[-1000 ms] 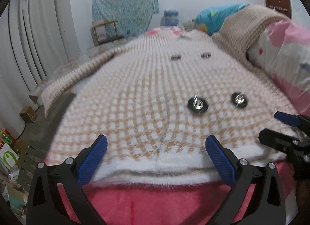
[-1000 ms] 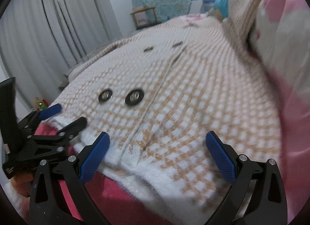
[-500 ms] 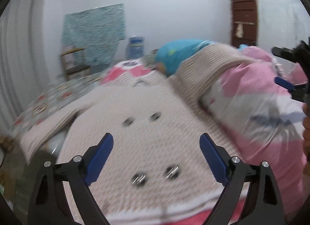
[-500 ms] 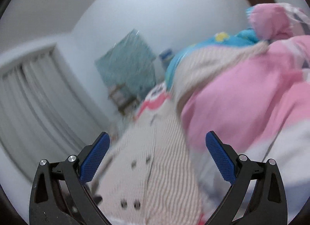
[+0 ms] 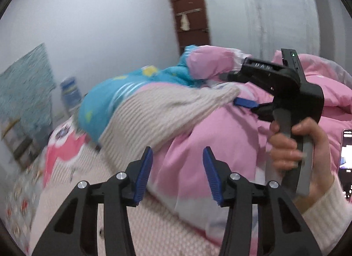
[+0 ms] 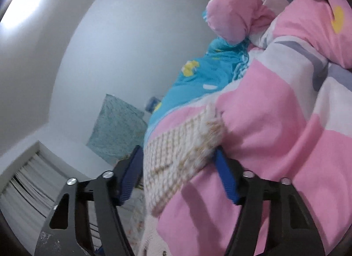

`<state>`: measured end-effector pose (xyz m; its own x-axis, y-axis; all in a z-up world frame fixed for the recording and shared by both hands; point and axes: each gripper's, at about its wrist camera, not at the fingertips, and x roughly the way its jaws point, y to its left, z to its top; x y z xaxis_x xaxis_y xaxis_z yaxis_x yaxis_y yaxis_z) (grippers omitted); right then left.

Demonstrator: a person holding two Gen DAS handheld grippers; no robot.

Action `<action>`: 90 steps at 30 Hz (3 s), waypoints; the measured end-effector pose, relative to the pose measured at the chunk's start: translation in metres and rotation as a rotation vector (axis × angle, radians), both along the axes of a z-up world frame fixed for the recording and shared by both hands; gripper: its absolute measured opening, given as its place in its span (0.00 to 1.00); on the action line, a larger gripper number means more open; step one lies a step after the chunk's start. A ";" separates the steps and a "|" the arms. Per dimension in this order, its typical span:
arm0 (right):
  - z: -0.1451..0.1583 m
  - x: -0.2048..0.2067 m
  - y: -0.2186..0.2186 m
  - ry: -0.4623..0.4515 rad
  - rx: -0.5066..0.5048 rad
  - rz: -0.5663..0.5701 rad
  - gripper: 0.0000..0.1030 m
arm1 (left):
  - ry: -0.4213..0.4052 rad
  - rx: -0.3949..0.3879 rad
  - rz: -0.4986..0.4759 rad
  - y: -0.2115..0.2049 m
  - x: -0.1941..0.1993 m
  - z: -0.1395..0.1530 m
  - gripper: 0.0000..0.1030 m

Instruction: Fold large clothes

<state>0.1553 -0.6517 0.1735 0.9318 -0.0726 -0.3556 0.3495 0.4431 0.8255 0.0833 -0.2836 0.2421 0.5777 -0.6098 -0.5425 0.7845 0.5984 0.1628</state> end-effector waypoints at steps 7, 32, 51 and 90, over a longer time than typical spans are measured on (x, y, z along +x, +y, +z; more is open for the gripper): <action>-0.008 0.016 -0.015 0.006 0.022 0.029 0.23 | -0.030 0.087 -0.114 -0.086 0.044 -0.010 0.42; 0.080 0.094 0.116 -0.207 -0.185 0.385 0.37 | 0.075 -0.347 0.062 0.004 0.121 0.041 0.16; -0.093 0.171 0.268 0.355 -0.465 0.443 0.36 | 0.442 -0.394 1.001 0.378 0.137 -0.178 0.30; -0.182 0.241 0.250 0.693 -0.842 0.332 0.36 | 0.123 0.061 0.824 0.333 0.303 -0.148 0.08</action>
